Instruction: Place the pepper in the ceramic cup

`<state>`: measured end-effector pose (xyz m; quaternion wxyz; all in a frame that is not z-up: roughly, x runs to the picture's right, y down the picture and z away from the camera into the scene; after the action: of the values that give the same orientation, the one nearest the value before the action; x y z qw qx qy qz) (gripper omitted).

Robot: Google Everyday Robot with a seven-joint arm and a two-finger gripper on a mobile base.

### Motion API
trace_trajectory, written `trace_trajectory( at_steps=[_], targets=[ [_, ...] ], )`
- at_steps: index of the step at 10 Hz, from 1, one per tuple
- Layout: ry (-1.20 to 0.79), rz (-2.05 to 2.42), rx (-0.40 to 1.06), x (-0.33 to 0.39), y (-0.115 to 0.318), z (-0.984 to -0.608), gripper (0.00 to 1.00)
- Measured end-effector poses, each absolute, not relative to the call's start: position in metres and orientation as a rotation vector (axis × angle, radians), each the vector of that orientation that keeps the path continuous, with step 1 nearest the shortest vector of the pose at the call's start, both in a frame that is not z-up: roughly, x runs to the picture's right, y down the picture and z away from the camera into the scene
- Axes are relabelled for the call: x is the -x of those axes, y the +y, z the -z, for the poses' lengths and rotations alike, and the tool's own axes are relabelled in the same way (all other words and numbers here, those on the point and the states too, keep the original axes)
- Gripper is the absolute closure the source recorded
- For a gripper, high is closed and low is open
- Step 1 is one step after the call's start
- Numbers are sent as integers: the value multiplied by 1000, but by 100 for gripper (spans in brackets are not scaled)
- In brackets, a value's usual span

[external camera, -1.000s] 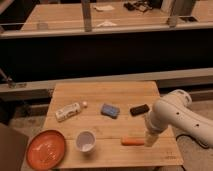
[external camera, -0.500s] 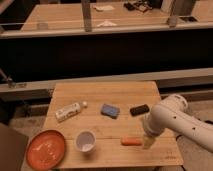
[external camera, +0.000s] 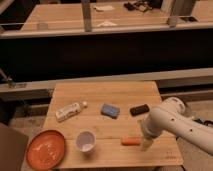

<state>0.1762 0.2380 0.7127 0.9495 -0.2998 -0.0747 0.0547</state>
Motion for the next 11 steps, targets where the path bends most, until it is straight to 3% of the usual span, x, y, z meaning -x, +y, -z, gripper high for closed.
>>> trace_trajectory(
  at_steps=[11],
  targets=[
    [-160,-132,622,-161,263,-752,20]
  ],
)
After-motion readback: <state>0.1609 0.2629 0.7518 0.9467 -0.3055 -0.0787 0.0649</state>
